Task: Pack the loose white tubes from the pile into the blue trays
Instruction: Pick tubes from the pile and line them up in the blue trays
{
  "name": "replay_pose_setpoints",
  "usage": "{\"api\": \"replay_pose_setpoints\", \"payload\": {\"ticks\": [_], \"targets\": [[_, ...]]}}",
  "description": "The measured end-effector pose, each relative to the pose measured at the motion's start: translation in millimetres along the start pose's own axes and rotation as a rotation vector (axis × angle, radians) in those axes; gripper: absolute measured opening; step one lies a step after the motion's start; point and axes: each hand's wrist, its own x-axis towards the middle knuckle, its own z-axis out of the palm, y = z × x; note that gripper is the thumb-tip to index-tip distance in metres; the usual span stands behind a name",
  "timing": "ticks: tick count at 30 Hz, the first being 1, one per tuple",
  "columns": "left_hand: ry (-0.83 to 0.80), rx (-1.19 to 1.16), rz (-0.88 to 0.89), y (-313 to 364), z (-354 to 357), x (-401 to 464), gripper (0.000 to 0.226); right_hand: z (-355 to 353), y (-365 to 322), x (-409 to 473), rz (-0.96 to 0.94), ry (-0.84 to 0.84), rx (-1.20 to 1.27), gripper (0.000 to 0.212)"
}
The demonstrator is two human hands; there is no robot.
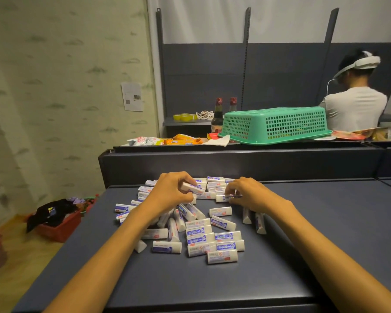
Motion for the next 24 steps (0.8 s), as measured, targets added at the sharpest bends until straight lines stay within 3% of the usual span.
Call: {"api": "replay_pose_setpoints", "payload": {"ticks": [10,18,24], "targets": [[0.065,0.170,0.262,-10.3,-11.2,-1.4,0.027,-12.0,-4.6,-15.8,0.010,0.206,0.194,0.027],[0.063,0.202,0.364,2.6,-2.7,0.8,0.026,-19.9,-5.1,-42.7,-0.002,0.400,0.220,0.026],[0.063,0.192,0.408,36.8,19.0,2.7,0.024,-35.8,8.7,-85.8,0.034,0.440,0.181,0.024]]}}
